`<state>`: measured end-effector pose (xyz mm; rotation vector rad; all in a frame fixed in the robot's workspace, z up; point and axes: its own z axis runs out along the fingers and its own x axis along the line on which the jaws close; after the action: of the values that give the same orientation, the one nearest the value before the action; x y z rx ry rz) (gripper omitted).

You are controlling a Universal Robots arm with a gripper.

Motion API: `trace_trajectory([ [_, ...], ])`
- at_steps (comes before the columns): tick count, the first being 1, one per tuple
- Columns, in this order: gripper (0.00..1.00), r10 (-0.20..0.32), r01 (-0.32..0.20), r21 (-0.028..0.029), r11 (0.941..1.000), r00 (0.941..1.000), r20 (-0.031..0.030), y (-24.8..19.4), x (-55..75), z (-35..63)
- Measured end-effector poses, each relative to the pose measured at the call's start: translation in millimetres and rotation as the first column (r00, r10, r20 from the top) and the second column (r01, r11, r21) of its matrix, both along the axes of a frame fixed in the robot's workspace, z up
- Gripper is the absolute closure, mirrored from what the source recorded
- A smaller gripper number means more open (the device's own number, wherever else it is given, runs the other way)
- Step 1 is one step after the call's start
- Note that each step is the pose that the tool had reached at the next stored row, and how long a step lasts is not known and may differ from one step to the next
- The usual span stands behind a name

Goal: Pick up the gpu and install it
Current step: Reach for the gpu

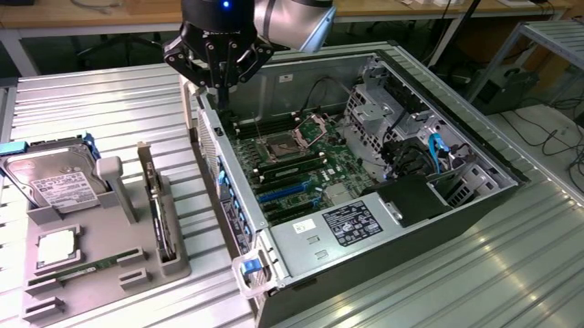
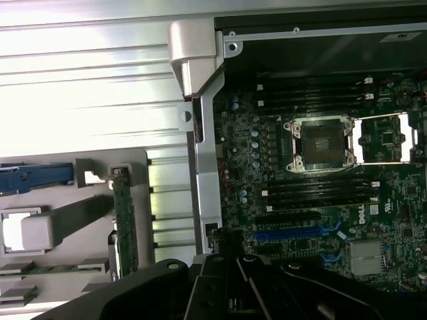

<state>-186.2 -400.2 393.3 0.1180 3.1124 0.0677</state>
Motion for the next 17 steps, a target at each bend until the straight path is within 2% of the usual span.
trace_trajectory([
  [17,0.89,0.0,0.0,0.0,1.0,1.0,0.0,-0.3,-9.3,0.0],
])
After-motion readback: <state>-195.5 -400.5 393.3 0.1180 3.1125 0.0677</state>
